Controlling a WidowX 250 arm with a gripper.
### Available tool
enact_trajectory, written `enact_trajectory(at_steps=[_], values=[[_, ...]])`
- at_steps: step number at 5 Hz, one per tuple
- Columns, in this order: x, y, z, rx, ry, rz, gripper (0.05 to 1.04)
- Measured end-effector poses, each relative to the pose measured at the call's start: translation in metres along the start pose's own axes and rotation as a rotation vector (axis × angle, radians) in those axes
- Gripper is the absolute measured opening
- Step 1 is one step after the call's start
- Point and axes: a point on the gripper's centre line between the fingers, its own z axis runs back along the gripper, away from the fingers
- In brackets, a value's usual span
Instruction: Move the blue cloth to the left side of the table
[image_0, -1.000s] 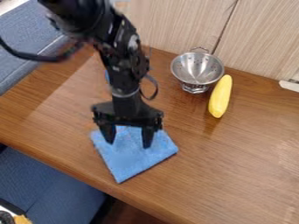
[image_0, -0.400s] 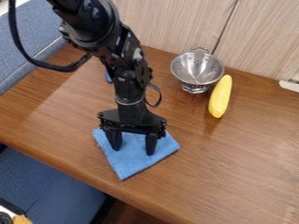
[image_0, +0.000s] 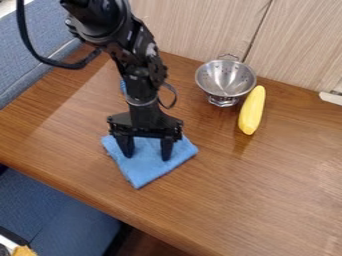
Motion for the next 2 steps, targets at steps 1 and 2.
enact_trajectory(at_steps=[1, 2], values=[[0.020, 0.025, -0.003, 0.031, -0.005, 0.092, 0.999], [0.036, 0.054, -0.005, 0.060, -0.017, 0.207, 0.999]])
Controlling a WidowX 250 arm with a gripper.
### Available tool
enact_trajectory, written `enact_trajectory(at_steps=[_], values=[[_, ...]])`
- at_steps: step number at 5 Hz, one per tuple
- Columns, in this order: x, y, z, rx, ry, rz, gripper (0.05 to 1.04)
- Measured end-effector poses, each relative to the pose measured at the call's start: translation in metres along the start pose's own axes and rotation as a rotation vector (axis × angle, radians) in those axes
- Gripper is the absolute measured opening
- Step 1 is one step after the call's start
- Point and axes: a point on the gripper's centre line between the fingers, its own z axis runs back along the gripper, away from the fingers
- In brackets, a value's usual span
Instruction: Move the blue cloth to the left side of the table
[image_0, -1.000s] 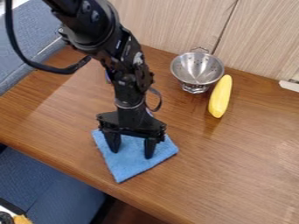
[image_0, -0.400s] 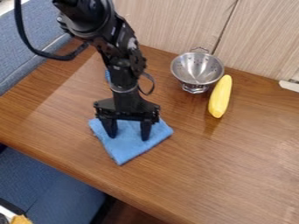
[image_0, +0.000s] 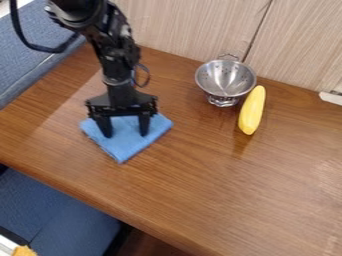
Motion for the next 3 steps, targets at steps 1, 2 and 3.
enact_trajectory(at_steps=[1, 2, 3], values=[[0.012, 0.024, -0.004, 0.029, 0.006, 0.099, 0.999], [0.022, 0.048, -0.005, 0.061, -0.002, 0.191, 0.998], [0.023, 0.060, -0.006, 0.072, 0.008, 0.227, 0.999]])
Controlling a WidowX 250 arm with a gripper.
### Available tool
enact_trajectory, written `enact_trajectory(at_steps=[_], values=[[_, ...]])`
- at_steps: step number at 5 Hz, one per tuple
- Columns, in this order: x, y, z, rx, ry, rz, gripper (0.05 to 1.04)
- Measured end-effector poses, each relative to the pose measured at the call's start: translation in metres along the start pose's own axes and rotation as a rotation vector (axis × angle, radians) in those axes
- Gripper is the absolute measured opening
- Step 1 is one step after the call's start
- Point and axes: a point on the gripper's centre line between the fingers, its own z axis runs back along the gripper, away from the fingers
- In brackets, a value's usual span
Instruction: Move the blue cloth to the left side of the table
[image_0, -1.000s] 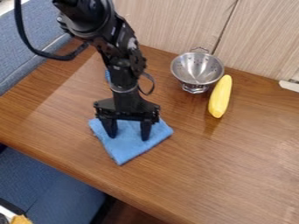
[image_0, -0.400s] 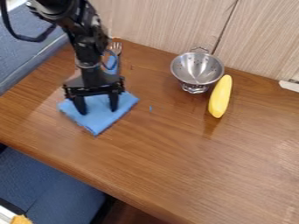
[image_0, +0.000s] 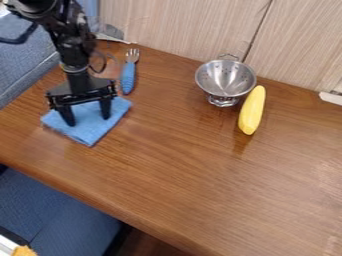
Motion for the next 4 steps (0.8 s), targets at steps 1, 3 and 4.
enact_trajectory(at_steps=[1, 3, 4], values=[[0.000, 0.000, 0.001, -0.005, 0.006, 0.008, 0.999], [0.001, -0.006, 0.015, -0.038, -0.005, -0.010, 0.999], [0.006, -0.013, 0.033, -0.053, -0.041, -0.017, 0.999]])
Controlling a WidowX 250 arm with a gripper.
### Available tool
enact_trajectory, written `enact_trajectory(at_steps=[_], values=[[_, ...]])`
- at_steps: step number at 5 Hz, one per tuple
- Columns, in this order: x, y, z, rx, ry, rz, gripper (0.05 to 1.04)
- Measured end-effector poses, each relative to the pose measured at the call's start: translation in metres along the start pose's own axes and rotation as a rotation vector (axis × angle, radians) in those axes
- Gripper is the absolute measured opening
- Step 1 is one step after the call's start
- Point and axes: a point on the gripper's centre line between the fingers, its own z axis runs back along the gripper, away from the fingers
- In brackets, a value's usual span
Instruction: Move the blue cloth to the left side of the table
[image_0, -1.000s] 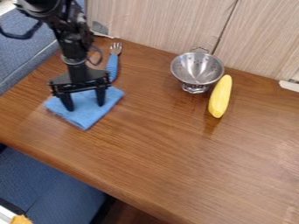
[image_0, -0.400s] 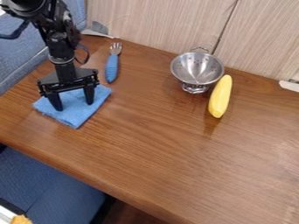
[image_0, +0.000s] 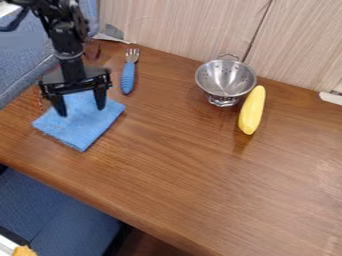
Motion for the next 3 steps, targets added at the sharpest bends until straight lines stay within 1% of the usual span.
enact_trajectory(at_steps=[1, 2, 3], values=[[0.007, -0.004, 0.026, -0.026, -0.059, 0.006, 0.999], [0.011, -0.009, 0.044, -0.049, -0.107, -0.015, 0.999], [0.011, -0.009, 0.045, -0.050, -0.109, -0.015, 0.999]])
